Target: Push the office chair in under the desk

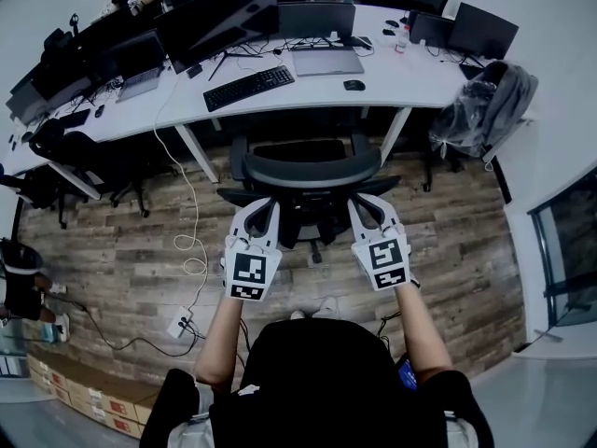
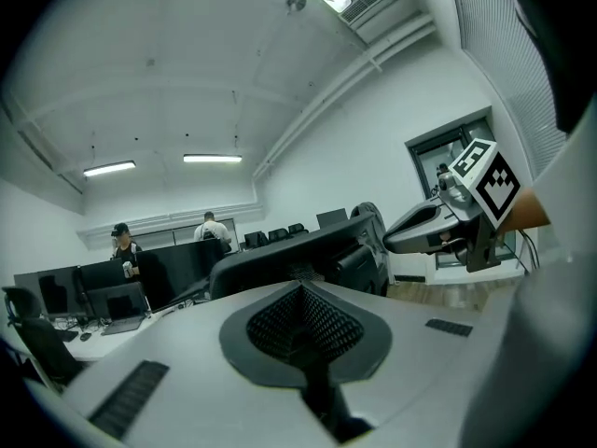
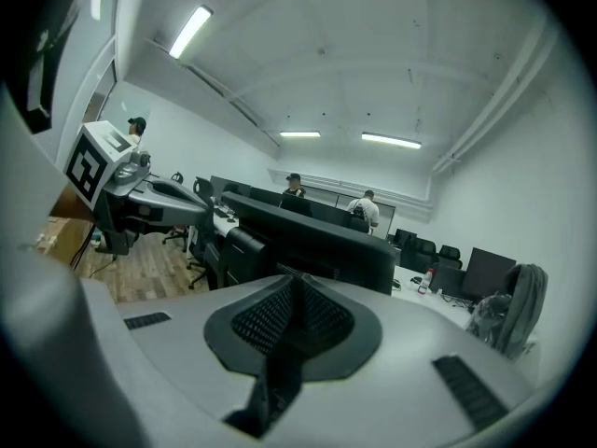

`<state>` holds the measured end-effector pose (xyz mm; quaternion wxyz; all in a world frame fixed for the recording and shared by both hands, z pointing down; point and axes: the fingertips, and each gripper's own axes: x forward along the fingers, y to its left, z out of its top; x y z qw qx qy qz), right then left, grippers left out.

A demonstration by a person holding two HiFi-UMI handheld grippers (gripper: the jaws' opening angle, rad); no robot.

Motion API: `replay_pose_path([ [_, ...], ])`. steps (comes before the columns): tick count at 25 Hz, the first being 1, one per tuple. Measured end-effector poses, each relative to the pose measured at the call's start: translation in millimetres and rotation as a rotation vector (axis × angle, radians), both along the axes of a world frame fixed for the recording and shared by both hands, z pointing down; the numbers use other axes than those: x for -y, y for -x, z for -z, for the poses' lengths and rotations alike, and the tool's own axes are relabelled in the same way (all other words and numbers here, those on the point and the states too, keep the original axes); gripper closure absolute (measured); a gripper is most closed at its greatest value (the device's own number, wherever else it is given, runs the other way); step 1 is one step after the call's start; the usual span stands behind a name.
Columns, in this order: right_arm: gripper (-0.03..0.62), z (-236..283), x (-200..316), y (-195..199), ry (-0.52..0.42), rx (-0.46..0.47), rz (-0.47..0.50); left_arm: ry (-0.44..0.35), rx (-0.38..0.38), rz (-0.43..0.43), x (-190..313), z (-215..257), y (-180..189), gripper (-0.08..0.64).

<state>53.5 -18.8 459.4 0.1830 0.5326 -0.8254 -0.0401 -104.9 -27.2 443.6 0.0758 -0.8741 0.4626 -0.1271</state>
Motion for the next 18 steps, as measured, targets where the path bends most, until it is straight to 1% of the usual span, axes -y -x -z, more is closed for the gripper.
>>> replay_pose_path([
  [2,0.566,-5.6,0.5,0.6,0.009,-0.021,0.015,0.007,0.028,-0.005,0.9,-7.7,-1.8,0.548],
  [7,0.566,-19.2,3.6,-0.4,0.020,-0.102,0.047,0.036,0.152,-0.042,7.2,-35.9,-12.0,0.548],
  [10,0.565,-26.3,5.2,-1.7,0.003,-0.169,0.062,0.055,0.202,-0.053,9.9,-49.1,-14.4,0.546],
  [13,0.565,-33.4,9.0,-6.0,0.009,-0.211,0.070,0.062,0.250,-0.061,12.9,-57.9,-15.8,0.545],
  [14,0.565,-35.7,10.3,-7.1,0.011,-0.228,0.074,0.070,0.263,-0.065,14.2,-61.4,-16.0,0.534],
  [16,0.559,-40.6,13.0,-7.6,0.012,-0.274,0.087,0.095,0.288,-0.078,16.7,-68.8,-15.8,0.458],
  [17,0.549,-43.7,14.3,-7.2,0.012,-0.301,0.094,0.103,0.303,-0.084,18.1,-72.0,-15.5,0.430],
  [18,0.528,-47.3,15.7,-7.1,0.013,-0.326,0.101,0.106,0.319,-0.087,19.6,-74.8,-15.2,0.416],
])
